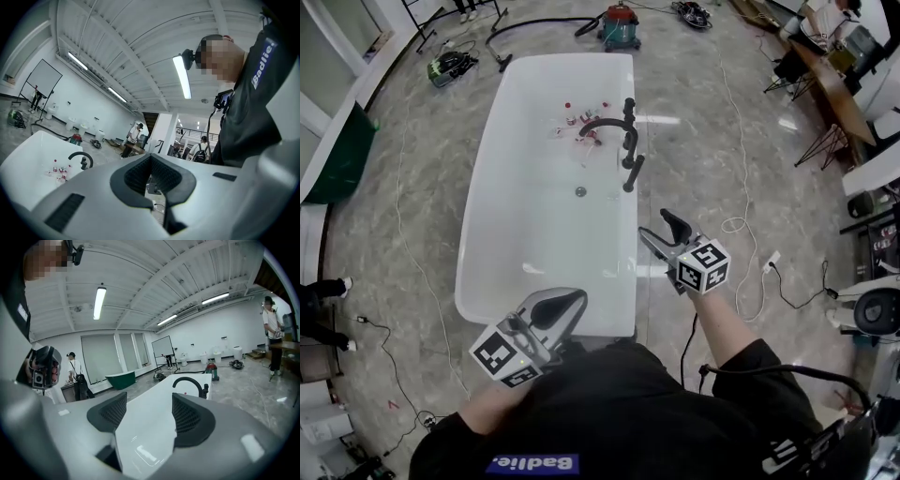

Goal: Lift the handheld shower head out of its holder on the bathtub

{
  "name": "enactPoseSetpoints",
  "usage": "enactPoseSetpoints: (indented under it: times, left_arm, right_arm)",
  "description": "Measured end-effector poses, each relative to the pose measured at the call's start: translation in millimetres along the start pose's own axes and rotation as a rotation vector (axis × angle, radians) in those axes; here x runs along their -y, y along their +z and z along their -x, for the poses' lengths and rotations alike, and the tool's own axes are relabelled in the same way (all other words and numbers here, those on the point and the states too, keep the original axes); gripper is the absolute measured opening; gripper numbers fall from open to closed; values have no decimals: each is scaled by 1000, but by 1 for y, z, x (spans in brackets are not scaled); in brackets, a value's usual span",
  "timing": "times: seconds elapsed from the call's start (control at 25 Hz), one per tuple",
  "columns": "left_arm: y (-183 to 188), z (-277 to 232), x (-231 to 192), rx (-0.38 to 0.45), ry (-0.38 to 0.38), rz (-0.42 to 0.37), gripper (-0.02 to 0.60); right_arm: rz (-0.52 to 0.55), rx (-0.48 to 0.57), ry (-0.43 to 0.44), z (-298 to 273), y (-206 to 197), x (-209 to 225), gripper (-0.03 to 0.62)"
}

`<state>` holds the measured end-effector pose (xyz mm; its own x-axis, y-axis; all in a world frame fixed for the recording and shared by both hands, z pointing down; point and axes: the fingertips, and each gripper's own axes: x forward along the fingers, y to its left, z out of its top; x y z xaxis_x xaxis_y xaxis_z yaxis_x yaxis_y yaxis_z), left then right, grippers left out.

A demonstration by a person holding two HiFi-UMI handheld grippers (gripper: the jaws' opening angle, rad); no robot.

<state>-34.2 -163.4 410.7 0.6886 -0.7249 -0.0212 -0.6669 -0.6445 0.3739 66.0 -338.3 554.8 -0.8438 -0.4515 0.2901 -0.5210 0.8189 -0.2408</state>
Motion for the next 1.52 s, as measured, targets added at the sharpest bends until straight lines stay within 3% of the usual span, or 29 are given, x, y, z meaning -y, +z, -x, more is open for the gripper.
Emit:
enactPoseSetpoints:
  times: [0.32, 0.64, 0.92, 1.12, 1.52]
  left_arm:
    - [1, 11, -39, -14, -11, 21, -6]
    - [3, 26, -71, 7, 10, 61, -6]
    - [-13, 33, -105, 15, 38, 110, -6]
    - [-51, 45, -120, -83, 53, 118, -6]
    - [-83, 57, -137, -123, 113, 144, -6]
  right_arm:
    - [-102, -66, -132, -81, -26, 77, 284]
    - [-219, -211, -288, -139, -96, 159, 284]
    - [-271, -244, -356, -196, -127, 216, 284]
    - [-270, -273, -381, -225, -152, 239, 284]
    - [-277, -307, -454, -256, -186, 284, 270]
